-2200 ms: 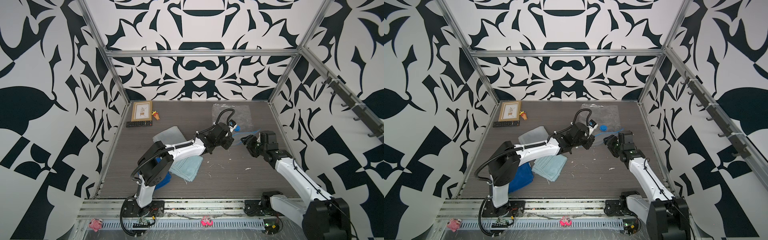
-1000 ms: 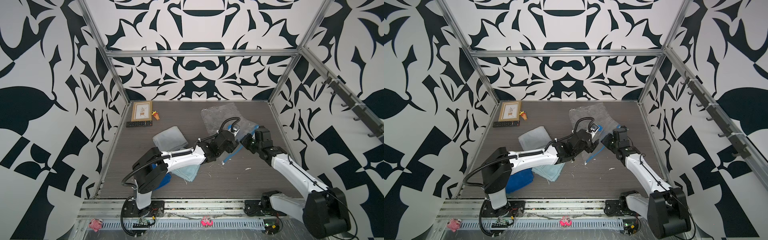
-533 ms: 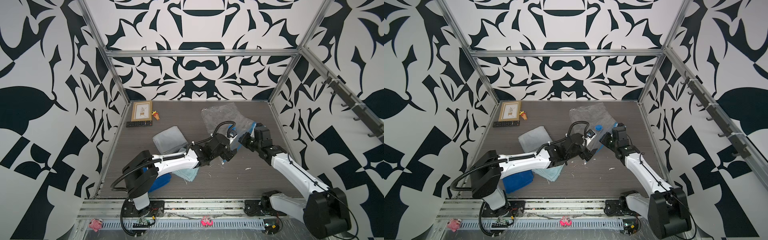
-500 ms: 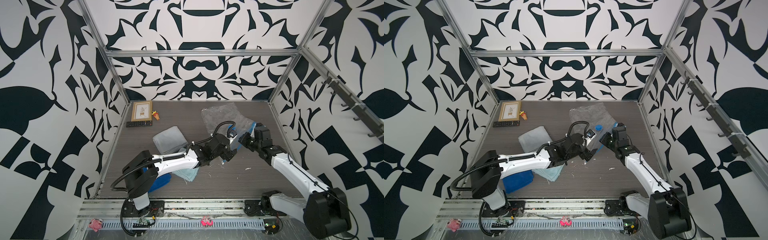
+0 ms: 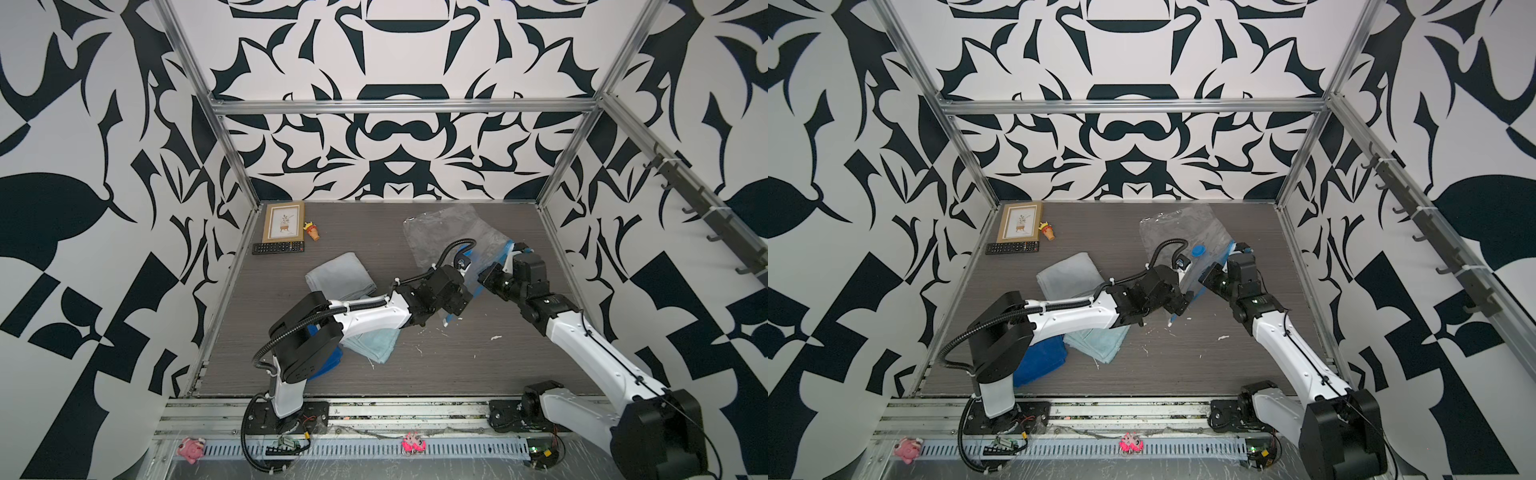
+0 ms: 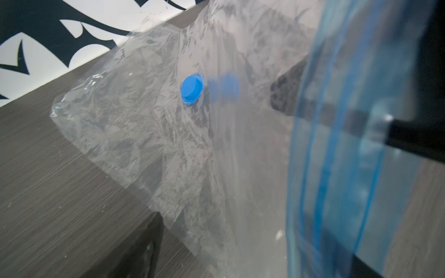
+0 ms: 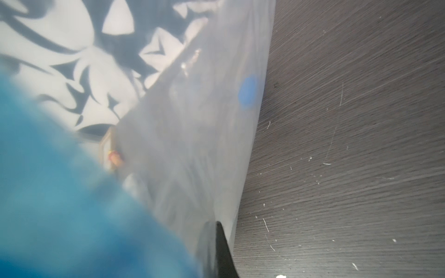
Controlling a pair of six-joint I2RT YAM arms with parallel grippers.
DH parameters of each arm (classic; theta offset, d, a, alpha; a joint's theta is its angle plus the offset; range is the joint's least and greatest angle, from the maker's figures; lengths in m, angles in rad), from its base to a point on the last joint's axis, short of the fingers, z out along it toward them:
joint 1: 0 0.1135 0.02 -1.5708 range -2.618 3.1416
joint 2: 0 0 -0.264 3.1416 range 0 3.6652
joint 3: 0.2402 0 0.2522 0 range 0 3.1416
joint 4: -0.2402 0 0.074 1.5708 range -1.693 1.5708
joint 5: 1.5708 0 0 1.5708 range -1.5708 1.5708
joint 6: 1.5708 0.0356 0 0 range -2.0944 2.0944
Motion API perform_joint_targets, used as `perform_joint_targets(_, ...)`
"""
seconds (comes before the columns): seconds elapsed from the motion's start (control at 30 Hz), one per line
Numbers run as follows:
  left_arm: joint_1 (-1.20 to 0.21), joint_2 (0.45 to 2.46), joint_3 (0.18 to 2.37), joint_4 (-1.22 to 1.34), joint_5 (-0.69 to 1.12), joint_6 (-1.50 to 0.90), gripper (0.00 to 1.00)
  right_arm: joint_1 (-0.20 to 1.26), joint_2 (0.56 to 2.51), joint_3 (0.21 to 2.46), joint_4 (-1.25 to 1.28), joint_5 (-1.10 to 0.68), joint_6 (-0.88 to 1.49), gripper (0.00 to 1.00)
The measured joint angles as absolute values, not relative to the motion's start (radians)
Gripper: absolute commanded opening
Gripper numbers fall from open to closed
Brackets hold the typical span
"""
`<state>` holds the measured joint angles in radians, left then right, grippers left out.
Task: Place the folded towel into the vacuum bag
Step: Open the vacuum bag at the center of the board.
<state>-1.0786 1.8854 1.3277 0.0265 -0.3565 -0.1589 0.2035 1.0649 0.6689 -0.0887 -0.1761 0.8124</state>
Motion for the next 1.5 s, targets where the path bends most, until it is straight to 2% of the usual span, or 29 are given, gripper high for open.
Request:
perform_joint_targets(0.1, -1.073, 1.900, 1.375, -0.018, -0.381, -0.173, 0.86, 0.204, 1.055, 0.659, -0.085, -0.176, 0.812, 0.00)
perform_joint_targets(0.3, -1.071, 1.935, 1.449, -0.141, -0.406, -0.196, 0.74, 0.204, 1.050, 0.651, -0.086, -0.175, 0.812, 0.00)
perform_joint_targets(0.63, -1.071, 1.935, 1.454, -0.290, -0.367, -0.182, 0.76, 0.205, 1.033, 0.649, -0.086, -0.141, 0.809, 0.00)
perform_joint_targets(0.87, -1.071, 1.916, 1.451, -0.344, -0.362, -0.167, 0.61, 0.207, 1.037, 0.649, -0.085, -0.138, 0.810, 0.00)
perform_joint_targets(1.17, -1.072, 1.917, 1.487, -0.439, -0.350, -0.154, 0.63, 0.211, 1.037, 0.649, -0.086, -0.136, 0.810, 0.00)
perform_joint_targets(1.3, -1.072, 1.917, 1.503, -0.473, -0.318, -0.142, 0.68, 0.211, 1.037, 0.649, -0.086, -0.133, 0.810, 0.00)
perform_joint_targets(1.5, -1.072, 1.917, 1.518, -0.523, -0.265, -0.138, 0.63, 0.211, 1.037, 0.649, -0.088, -0.134, 0.810, 0.00)
